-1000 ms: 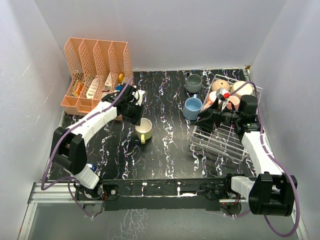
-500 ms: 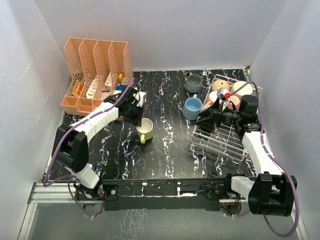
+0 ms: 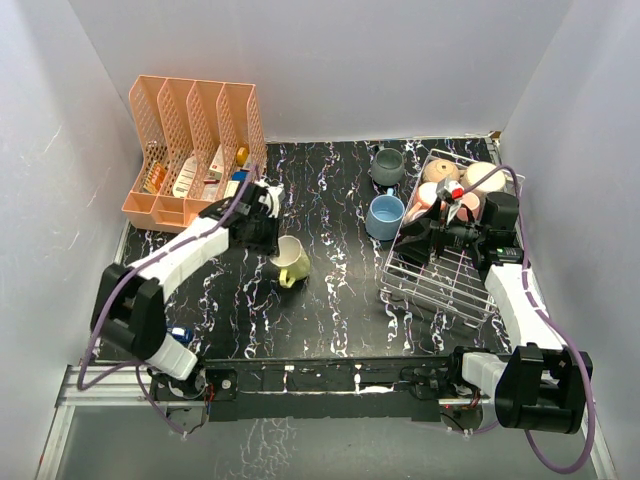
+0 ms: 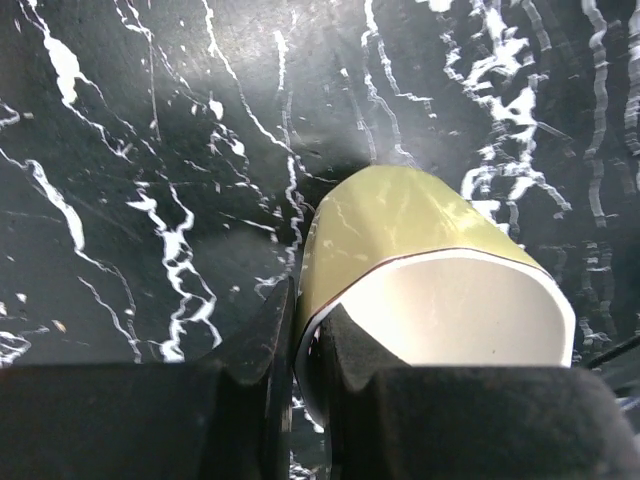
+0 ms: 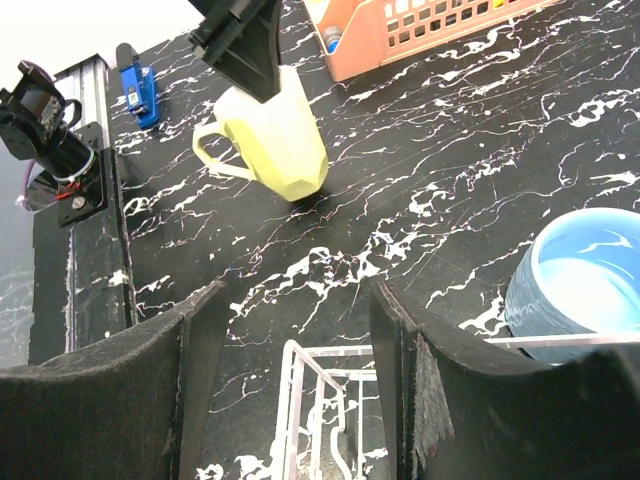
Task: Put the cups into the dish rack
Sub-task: Pick up the cup at the center of the board, then turn the cup upside down in the dish rack.
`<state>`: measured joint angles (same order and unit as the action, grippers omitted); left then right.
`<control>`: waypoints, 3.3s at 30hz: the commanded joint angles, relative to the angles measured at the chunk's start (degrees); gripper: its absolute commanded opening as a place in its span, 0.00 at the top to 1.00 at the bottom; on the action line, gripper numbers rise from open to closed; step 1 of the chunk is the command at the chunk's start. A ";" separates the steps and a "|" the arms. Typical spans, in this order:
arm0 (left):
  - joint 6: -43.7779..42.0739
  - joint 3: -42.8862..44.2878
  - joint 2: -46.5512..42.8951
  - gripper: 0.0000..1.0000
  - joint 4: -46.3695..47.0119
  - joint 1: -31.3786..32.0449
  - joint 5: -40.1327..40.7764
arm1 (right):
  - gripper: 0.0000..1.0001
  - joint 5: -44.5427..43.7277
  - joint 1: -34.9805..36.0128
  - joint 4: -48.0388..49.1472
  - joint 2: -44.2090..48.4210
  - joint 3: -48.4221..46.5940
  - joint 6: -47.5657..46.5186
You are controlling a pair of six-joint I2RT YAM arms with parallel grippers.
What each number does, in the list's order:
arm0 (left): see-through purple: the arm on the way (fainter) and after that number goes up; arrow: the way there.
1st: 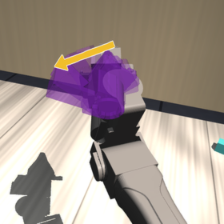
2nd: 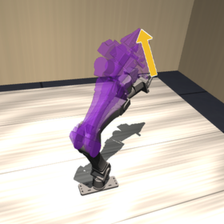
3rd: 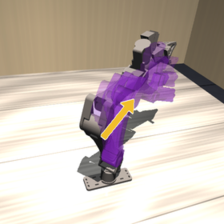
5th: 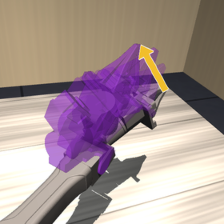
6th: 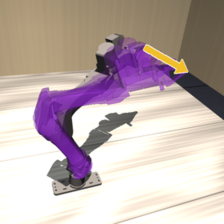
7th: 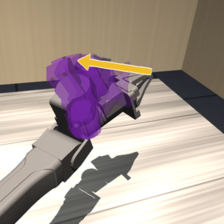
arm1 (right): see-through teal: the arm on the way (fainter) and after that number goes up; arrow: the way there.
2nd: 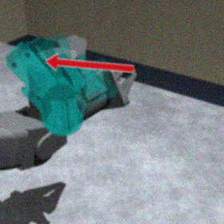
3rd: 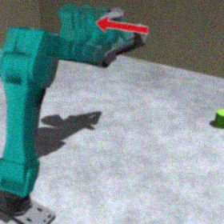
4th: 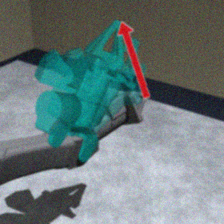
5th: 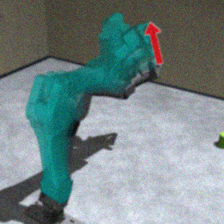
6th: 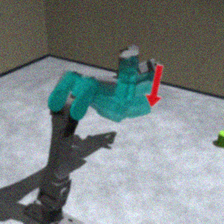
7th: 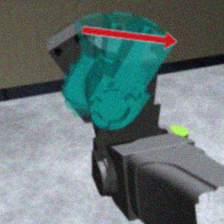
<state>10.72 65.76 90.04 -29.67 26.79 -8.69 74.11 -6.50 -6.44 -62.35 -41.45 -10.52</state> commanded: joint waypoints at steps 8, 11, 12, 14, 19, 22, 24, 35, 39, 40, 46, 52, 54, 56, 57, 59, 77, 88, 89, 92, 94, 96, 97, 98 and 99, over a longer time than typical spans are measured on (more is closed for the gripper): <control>34.33 -28.64 -33.03 1.00 48.03 0.01 -8.12 | 0.40 5.15 1.38 -35.46 -4.85 -14.15 -29.48; 43.04 -34.04 -35.18 1.00 61.72 0.64 -6.29 | 0.40 5.53 3.25 -49.26 -9.16 -22.59 -36.56; 44.88 -35.03 -35.04 1.00 65.39 1.03 -5.53 | 0.41 5.80 4.13 -51.80 -10.22 -25.35 -36.70; 47.15 -35.40 -34.32 1.00 70.91 2.10 -2.99 | 0.40 6.67 5.89 -53.35 -11.93 -28.11 -33.67; 46.38 -33.10 -31.48 1.00 79.12 8.45 8.17 | 0.40 8.01 10.05 -37.90 -11.64 -28.40 -8.05; 45.10 -32.39 -29.47 1.00 83.51 11.43 14.86 | 0.39 7.91 10.71 -24.16 -9.91 -26.26 7.73; 44.89 -32.27 -27.99 1.00 87.09 12.76 17.93 | 0.36 8.73 11.11 -15.49 -8.61 -24.12 18.12; 44.14 -28.81 -20.36 1.00 100.29 17.06 23.16 | 0.16 4.98 13.98 6.16 -5.55 -15.26 44.55; 44.06 -27.37 -18.45 1.00 102.33 18.42 23.24 | 0.16 4.01 14.28 16.67 -5.53 -11.55 53.67; 44.04 -27.02 -17.96 1.00 102.75 18.80 23.35 | 0.16 3.85 14.33 19.17 -5.56 -10.67 55.90; 43.29 -25.98 -15.36 1.00 106.55 21.39 24.53 | 0.16 2.05 15.24 28.12 -5.52 -8.42 63.55; 43.25 -24.75 -12.96 1.00 109.08 22.86 24.98 | 0.18 1.35 16.33 43.66 -6.36 -6.03 77.28; 43.05 -24.42 -12.58 1.00 109.48 23.43 25.07 | 0.19 0.91 16.35 45.77 -6.66 -6.09 79.35; 42.72 -24.20 -12.29 1.00 109.79 23.80 25.13 | 0.20 0.01 16.52 46.24 -6.80 -6.25 80.64; 42.57 -24.11 -12.14 1.00 109.97 23.91 25.16 | 0.21 -0.38 16.59 46.24 -6.79 -6.23 81.14; 42.30 -24.07 -11.91 1.00 110.15 24.18 25.21 | 0.22 -1.17 16.63 46.37 -6.76 -6.19 82.14; 43.42 -23.41 -6.51 1.00 112.30 25.23 23.72 | 0.51 -2.21 17.30 45.80 -7.51 -4.63 82.63; 42.67 -24.45 -6.06 0.97 112.06 25.35 21.70 | 0.92 -2.76 17.06 45.96 -6.83 -2.27 81.77; 42.59 -24.73 -6.47 0.87 111.07 25.37 21.66 | 0.92 -2.67 16.93 46.28 -6.63 -1.97 81.46; 41.99 -26.14 -8.76 0.60 106.84 25.34 21.73 | 0.92 -2.07 16.19 49.47 -6.30 -1.30 81.60; 41.76 -28.13 -10.66 0.48 105.18 25.37 22.06 | 0.92 -1.95 15.33 51.00 -5.93 -1.23 81.73; 41.40 -30.52 -13.04 0.42 104.25 25.44 22.31 | 0.92 -1.78 14.15 51.83 -5.74 -1.02 81.32; 41.09 -31.85 -14.55 0.39 103.57 25.43 22.37 | 0.92 -1.62 13.53 51.89 -5.64 -0.92 80.79; 40.85 -33.16 -16.02 0.38 102.61 25.43 22.36 | 0.92 -1.45 13.02 51.69 -5.43 -0.84 79.91; 40.52 -34.52 -18.13 0.36 101.45 25.42 22.01 | 0.92 -1.29 12.48 51.30 -5.13 -0.83 79.04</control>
<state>53.28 34.87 79.72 72.58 51.94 13.67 73.54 8.19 37.80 -70.22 -41.34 71.90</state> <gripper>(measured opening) 0.612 0.200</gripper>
